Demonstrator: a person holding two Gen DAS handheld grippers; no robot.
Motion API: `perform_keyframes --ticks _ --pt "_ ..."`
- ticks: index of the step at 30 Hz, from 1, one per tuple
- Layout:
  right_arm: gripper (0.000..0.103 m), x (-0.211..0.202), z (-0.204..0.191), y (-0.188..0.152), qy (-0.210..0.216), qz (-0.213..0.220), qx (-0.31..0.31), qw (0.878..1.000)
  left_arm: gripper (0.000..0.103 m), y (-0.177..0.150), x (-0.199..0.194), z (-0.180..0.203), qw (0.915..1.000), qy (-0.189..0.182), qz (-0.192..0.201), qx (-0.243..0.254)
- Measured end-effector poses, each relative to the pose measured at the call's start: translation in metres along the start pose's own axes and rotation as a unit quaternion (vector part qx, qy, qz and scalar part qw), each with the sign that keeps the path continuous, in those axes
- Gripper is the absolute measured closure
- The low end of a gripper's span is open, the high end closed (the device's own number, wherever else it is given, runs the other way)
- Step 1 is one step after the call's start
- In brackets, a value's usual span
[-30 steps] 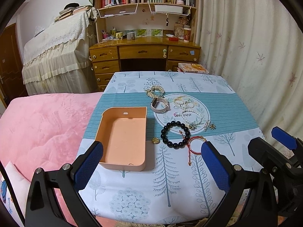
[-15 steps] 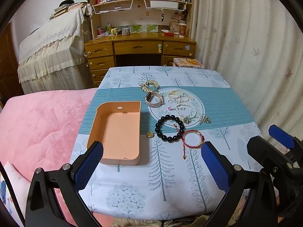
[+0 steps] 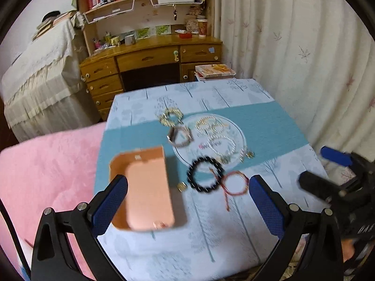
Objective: Organize jewelry
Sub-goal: 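Grasp the white-strap smartwatch with the left tool while the right tool grasps the pearl bracelet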
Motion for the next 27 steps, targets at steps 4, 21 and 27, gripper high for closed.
perform_keyframes --ticks 4,21,27 --pt "0.002 -0.011 0.016 0.040 -0.018 0.014 0.004 1.000 0.001 0.036 0.009 -0.016 0.9999 0.010 -0.006 -0.006" --pt "0.055 0.162 0.054 0.082 -0.005 -0.202 -0.007 0.979 0.018 0.104 0.171 -0.048 0.9874 0.017 -0.152 -0.041" --pt "0.058 0.216 0.065 0.061 -0.003 -0.255 0.003 0.967 0.045 0.081 0.227 -0.040 0.9664 -0.060 -0.237 -0.079"
Point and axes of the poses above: each gripper's, at about its wrist camera, not at the fingertips, and x roughly the way its jaws point, z to its right, y to its top, the point moved 10 cm from there along x, roughly the way its jaws point, and after that the axes turned 13 degrees about -z, right-handed, at the moved point
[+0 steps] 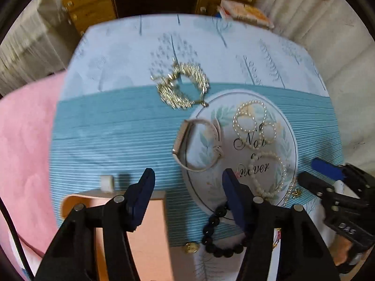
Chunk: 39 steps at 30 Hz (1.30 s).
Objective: Organize jewelry
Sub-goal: 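Grasp the white-strap smartwatch with the left tool while the right tool grasps the pearl bracelet, then lower the smartwatch into the peach box with the left tool while the right tool drops the pearl bracelet in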
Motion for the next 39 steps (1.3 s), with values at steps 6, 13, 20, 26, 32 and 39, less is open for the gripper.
perform_keyframes --ticks 6,13,20,26,32,39 --pt "0.077 0.023 0.003 0.007 -0.015 -0.024 -0.012 1.000 0.045 0.010 0.016 0.014 0.9999 0.002 -0.001 0.016" --pt "0.094 0.036 0.004 0.005 -0.058 -0.024 -0.038 0.997 0.045 0.027 0.032 0.032 0.9991 0.022 -0.003 0.036" --pt "0.095 0.034 0.010 -0.002 -0.060 -0.016 -0.036 0.997 0.068 0.036 0.044 0.052 0.9983 0.021 -0.018 0.052" --pt "0.095 0.035 0.009 -0.004 -0.044 -0.016 -0.021 0.999 0.070 0.043 0.053 0.062 0.9962 0.050 -0.015 0.069" --pt "0.096 0.016 0.007 -0.006 -0.020 0.005 -0.008 1.000 0.096 0.052 0.059 0.065 0.9969 0.051 -0.010 0.060" --pt "0.096 -0.026 -0.011 -0.011 -0.008 0.050 -0.014 0.999 0.096 0.038 0.002 0.056 0.9977 0.020 0.049 0.042"
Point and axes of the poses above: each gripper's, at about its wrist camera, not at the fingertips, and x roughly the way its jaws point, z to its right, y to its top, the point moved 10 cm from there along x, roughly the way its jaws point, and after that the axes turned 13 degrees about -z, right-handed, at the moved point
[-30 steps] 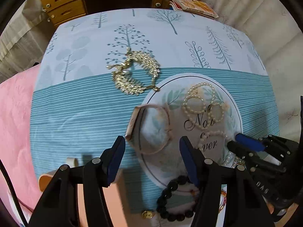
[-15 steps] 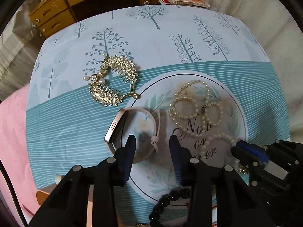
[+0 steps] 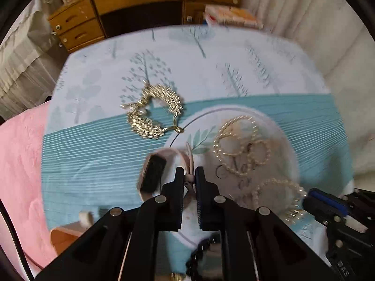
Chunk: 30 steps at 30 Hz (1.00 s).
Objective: Organize jewelry
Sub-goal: 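Lower the smartwatch into the peach box with the left tool while the right tool drops the pearl bracelet in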
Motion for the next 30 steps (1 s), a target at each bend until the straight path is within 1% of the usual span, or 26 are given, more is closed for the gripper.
perform_keyframes --ticks 5,6,7,9,11,14,17,19,24,27,30 --pt "0.096 -0.031 -0.020 -0.001 0.007 0.034 -0.010 0.999 0.096 -0.029 -0.065 -0.015 0.9985 -0.018 0.052 0.008" --pt "0.096 -0.038 -0.026 -0.002 0.010 0.042 -0.012 0.999 0.096 -0.038 -0.078 -0.017 0.9978 -0.021 0.062 0.011" --pt "0.096 -0.044 -0.032 -0.004 0.012 0.048 -0.016 0.999 0.096 -0.055 -0.092 -0.028 0.9972 -0.023 0.070 0.014" --pt "0.096 -0.052 -0.044 -0.009 0.017 0.058 -0.024 0.998 0.096 -0.076 -0.107 -0.040 0.9965 -0.021 0.080 0.015" --pt "0.096 -0.058 -0.058 -0.014 0.024 0.066 -0.032 0.997 0.096 -0.099 -0.112 -0.054 0.9965 -0.016 0.081 0.014" --pt "0.096 -0.066 -0.082 -0.019 0.037 0.074 -0.048 0.995 0.096 -0.128 -0.100 -0.072 0.9976 -0.016 0.068 0.001" --pt "0.096 -0.068 -0.106 -0.023 0.052 0.076 -0.060 0.994 0.096 -0.162 -0.077 -0.087 0.9985 -0.021 0.048 -0.014" --pt "0.096 -0.070 -0.121 -0.023 0.061 0.079 -0.066 0.993 0.096 -0.176 -0.059 -0.094 0.9987 -0.019 0.040 -0.024" --pt "0.096 -0.072 -0.155 -0.026 0.091 0.091 -0.073 0.989 0.096 -0.196 -0.031 -0.102 0.9985 -0.013 0.040 -0.034" --pt "0.096 -0.072 -0.172 -0.023 0.110 0.096 -0.072 0.987 0.096 -0.201 -0.020 -0.102 0.9979 -0.026 0.040 -0.043" --pt "0.096 -0.065 -0.188 -0.017 0.122 0.097 -0.073 0.985 0.095 -0.206 -0.014 -0.101 0.9970 -0.038 0.049 -0.046"
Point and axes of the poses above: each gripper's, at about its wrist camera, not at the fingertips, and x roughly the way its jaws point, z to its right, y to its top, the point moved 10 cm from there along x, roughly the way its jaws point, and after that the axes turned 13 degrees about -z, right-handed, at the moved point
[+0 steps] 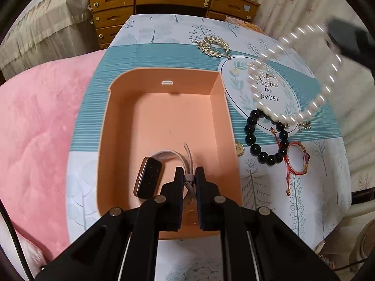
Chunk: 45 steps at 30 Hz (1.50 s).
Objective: Organize jewelry
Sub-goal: 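Lower the smartwatch into the peach box with the left tool while the right tool drops the pearl bracelet in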
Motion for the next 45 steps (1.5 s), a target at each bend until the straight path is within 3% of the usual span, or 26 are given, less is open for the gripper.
perform_keyframes --ticks 4,8,9,15,21,26,31,45 --pt "0.096 0.024 -0.009 0.007 0.003 -0.005 0.001 1.000 0.090 -0.005 0.001 -0.001 0.9998 -0.008 0.020 -0.004" --pt "0.096 0.047 -0.005 0.009 0.004 -0.017 0.013 1.000 0.050 -0.008 -0.009 -0.008 0.9983 -0.016 0.052 -0.019" --pt "0.096 0.055 -0.004 0.009 0.004 -0.020 0.016 1.000 0.044 -0.008 -0.014 -0.010 0.9975 -0.015 0.065 -0.022" --pt "0.096 0.087 -0.003 0.009 0.006 -0.034 0.021 0.999 0.043 -0.013 -0.044 -0.015 0.9919 0.001 0.126 -0.016" --pt "0.095 0.107 -0.011 0.008 -0.006 -0.040 0.012 0.999 0.040 -0.018 -0.068 -0.027 0.9863 0.027 0.162 -0.013" --pt "0.093 0.115 -0.006 0.000 -0.019 -0.052 0.019 0.998 0.036 -0.020 -0.079 -0.041 0.9835 0.048 0.173 -0.022" --pt "0.069 0.104 -0.004 -0.010 -0.018 -0.036 0.024 0.999 0.029 -0.022 -0.084 -0.046 0.9825 0.046 0.178 -0.030" --pt "0.069 0.069 -0.020 -0.034 -0.016 -0.002 -0.019 1.000 0.029 -0.032 -0.084 -0.029 0.9830 0.063 0.171 -0.016"
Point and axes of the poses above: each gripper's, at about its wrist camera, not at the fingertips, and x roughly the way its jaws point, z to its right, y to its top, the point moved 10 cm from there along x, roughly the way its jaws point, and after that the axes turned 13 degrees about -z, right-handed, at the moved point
